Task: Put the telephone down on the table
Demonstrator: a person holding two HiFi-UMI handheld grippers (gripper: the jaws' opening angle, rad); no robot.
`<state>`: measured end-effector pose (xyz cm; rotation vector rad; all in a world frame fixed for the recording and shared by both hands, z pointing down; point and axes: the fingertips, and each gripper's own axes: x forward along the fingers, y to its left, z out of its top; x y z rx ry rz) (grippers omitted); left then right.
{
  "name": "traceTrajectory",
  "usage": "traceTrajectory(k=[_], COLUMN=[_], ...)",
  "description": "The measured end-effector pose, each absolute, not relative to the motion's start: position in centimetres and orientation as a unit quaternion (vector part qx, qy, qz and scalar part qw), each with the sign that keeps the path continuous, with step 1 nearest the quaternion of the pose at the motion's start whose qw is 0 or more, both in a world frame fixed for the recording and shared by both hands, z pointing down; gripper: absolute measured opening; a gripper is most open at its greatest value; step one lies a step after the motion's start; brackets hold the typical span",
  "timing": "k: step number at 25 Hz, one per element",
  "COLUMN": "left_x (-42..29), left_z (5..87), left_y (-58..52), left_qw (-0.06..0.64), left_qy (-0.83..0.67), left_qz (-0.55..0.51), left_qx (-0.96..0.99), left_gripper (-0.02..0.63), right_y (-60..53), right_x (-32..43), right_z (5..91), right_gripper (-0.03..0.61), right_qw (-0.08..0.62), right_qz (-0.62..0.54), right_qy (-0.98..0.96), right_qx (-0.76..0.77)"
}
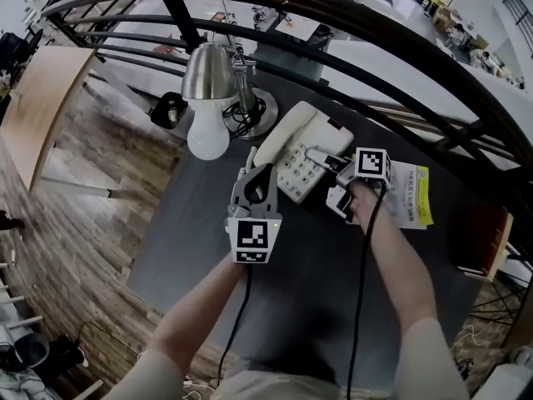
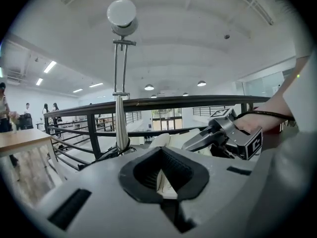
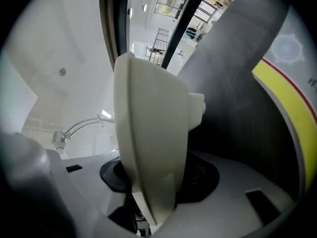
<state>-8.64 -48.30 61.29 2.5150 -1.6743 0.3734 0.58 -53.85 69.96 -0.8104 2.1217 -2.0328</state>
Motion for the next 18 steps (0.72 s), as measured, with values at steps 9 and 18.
traceTrajectory(k=[9, 18], left_x=[-7.7, -8.3], left_z=[62.8, 62.4], left_y=[-48.0, -47.1], left_qw=[0.079, 0.083], left_qy=[-0.540, -0.546], left_qz=[0.150, 0.172], left_qx=[0.824, 0.816], left_gripper=[0.003, 0.003], right_y=[-54.0, -53.2], right_x=[0.7, 2.0], right_z=[71.5, 71.4], right_gripper=[0.229, 0.307], right_qw=[0.019, -0.099], right_qz=[-0.663, -0.644], right_qy=[0.677, 0.616], right_qx=[-0.321, -0.443])
